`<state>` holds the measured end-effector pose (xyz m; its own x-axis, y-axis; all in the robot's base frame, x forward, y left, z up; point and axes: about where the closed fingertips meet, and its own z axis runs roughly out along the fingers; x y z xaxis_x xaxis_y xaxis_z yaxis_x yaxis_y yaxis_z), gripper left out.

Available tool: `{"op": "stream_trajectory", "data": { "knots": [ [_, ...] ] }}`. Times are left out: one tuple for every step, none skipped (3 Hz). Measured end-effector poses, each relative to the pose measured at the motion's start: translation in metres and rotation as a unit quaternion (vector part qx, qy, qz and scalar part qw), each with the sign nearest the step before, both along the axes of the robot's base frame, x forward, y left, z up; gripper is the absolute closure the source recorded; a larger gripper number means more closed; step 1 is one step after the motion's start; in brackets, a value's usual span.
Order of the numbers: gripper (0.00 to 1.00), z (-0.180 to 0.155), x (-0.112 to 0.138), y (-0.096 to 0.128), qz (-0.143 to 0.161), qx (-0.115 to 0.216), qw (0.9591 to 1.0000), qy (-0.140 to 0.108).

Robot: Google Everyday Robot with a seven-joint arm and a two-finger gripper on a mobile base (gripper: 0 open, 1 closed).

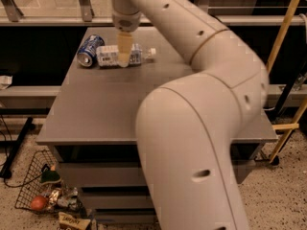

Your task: Move blue plastic bottle near pepsi can

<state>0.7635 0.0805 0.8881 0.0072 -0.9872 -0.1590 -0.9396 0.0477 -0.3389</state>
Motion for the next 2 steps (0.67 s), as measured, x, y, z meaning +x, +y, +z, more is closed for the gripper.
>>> {"op": "stream_trajectory", "data": {
  "knots": [
    [0.00, 0.034, -0.017, -0.047, -0.025, 0.056, 0.9978, -0.026],
    [0.00, 0.032, -0.018, -0.065, -0.036, 0.057, 0.9974, -0.028]
  ]
}}
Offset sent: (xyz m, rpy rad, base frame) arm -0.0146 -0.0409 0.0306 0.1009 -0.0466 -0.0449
